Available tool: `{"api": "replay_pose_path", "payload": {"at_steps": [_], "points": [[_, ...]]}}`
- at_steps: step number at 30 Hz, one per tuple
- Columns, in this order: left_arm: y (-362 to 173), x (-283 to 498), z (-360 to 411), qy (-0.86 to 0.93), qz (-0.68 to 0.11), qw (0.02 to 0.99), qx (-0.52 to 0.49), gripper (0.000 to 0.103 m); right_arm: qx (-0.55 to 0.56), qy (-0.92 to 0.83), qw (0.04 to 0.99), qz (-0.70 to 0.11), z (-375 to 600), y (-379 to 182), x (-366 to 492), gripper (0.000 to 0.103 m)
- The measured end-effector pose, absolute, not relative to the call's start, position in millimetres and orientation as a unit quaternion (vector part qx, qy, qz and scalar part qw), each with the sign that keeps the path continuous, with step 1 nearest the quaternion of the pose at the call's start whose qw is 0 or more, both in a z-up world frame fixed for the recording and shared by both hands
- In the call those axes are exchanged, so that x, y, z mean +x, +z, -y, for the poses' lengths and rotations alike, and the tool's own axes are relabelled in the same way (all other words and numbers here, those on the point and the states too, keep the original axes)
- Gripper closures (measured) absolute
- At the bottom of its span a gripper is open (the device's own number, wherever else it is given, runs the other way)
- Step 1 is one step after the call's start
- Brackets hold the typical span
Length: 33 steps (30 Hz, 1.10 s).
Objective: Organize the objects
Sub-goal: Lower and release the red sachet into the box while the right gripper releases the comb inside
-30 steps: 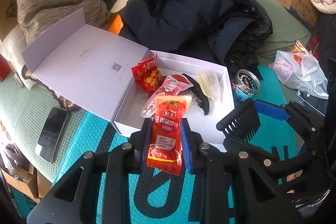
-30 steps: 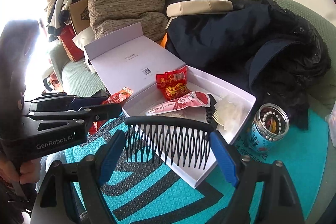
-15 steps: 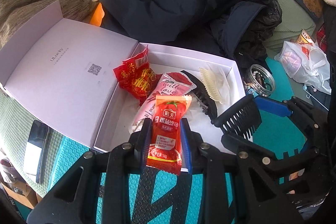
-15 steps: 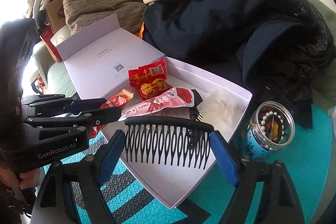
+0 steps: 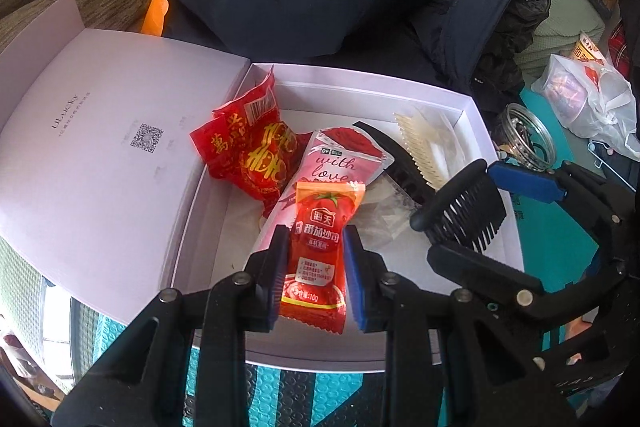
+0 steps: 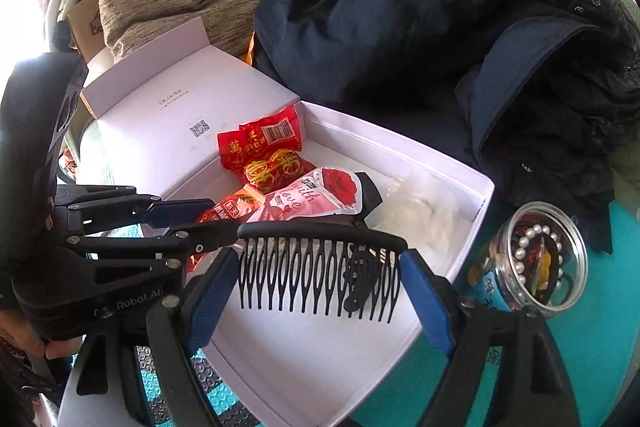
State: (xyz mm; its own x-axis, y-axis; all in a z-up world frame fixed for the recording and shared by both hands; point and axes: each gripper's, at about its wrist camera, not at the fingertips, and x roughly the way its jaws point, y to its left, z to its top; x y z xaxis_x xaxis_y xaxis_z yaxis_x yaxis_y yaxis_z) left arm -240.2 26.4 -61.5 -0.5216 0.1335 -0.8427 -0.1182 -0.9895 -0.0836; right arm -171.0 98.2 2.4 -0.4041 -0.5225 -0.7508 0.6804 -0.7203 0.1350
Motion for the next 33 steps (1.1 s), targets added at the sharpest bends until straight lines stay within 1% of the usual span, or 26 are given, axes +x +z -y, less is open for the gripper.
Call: {"api": "replay_pose_path", "payload": {"at_steps": [9, 18, 25, 33], "points": [[-81, -249, -28, 0.864, -0.013, 0.079, -0.497, 0.078, 0.427, -0.823, 0.358, -0.109, -93, -15, -180, 0.02], [-84, -252, -32, 0.866, -0.03, 0.082, -0.493, 0.078, 0.433, -0.82, 0.351, -0.127, -91, -25, -184, 0.02], [-91, -249, -35, 0.864, -0.056, 0.083, -0.493, 0.077, 0.426, -0.818, 0.349, -0.169, -83, -30, -180, 0.019], [-94, -248, -35, 0.863, -0.071, 0.082, -0.494, 0.077, 0.43, -0.812, 0.343, -0.194, -75, -34, -179, 0.019]]}}
